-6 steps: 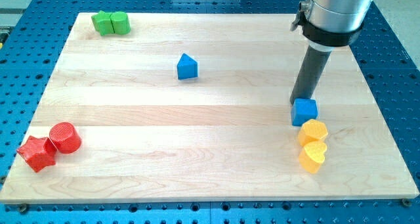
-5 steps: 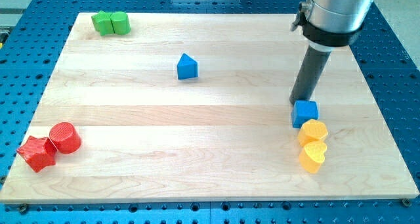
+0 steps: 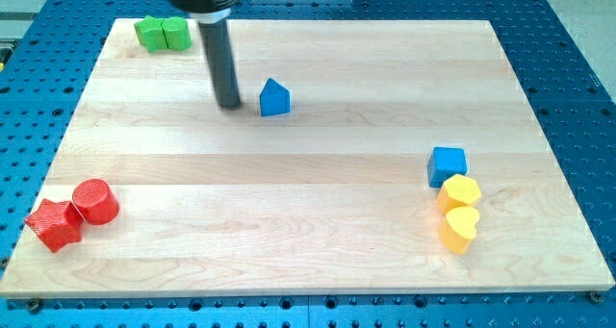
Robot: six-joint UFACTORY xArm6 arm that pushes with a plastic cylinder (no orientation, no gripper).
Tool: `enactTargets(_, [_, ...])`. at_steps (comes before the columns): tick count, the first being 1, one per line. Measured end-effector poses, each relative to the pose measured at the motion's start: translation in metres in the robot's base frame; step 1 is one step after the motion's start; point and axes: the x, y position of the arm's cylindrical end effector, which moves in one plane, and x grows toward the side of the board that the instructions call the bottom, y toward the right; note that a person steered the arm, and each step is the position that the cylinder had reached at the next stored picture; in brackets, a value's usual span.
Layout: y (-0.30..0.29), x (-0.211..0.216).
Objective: Place the blue triangle above the blue cube
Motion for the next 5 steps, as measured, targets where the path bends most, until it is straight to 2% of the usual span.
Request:
enactTargets(1, [0.092,0.021])
enactTargets(2, [0.140,0.054])
enactTargets(5, [0.116,0.048])
